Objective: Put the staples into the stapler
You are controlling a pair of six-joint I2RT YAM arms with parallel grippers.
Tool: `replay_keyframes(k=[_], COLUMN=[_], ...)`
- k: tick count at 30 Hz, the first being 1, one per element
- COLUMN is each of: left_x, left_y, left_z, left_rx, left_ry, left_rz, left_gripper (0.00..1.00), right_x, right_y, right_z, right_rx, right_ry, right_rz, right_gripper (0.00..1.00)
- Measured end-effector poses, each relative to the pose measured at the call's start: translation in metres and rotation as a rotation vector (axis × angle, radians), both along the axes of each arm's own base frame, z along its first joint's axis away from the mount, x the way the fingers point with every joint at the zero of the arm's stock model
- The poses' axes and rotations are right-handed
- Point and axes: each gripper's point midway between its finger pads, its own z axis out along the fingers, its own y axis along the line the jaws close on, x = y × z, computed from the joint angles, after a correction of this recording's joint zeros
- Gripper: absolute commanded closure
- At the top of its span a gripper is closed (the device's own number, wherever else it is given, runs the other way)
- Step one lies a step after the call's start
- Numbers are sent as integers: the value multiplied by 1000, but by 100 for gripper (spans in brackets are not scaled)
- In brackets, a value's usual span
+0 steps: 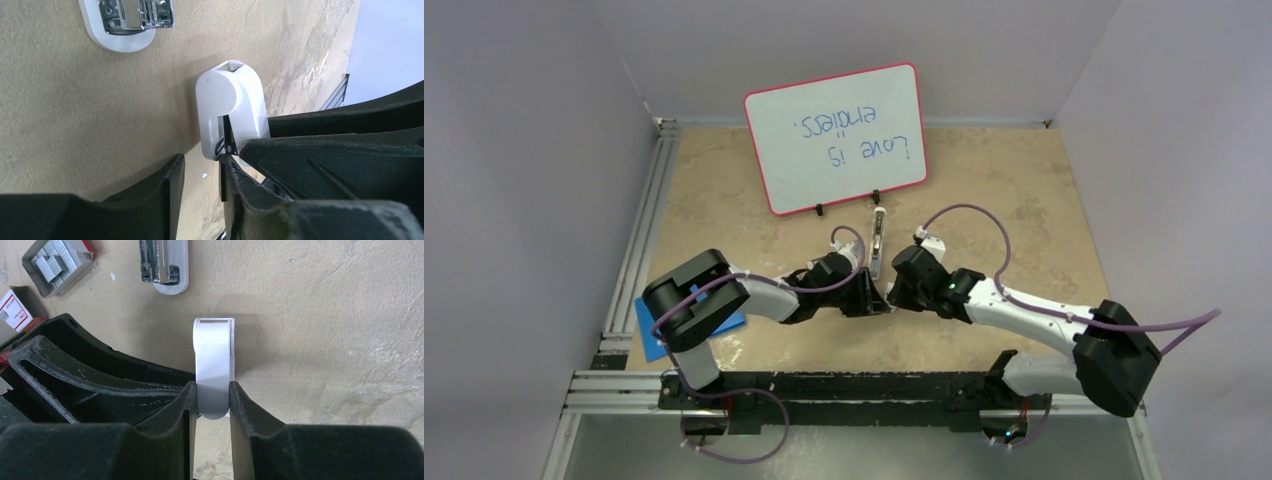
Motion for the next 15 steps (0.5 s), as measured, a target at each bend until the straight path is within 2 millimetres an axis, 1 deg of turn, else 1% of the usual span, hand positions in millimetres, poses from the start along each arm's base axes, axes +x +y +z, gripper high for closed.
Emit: replay_keyframes(k=[2,4,6,11,15], left_x=[-2,-2,-3,-3,0], left_y=[-1,-1,-2,-6,-2], left_z=[-2,-3,-4,-3,-10], left_rx=[1,1,-1,-17,-4], left_ry=[6,13,19,16,20], left_rz=[-1,1,3,3,20], left_gripper=[74,80,82,84,83], right_x=[-1,-3,-4,-4,2], right_y=[1,1,0,-4,-6], right_z=[0,-2,-3,-1,12], right_rx=[4,4,3,18,67], right_ry=[5,13,21,42,27], right_rz=[4,9,14,25,31], right_gripper=[83,83,82,82,82])
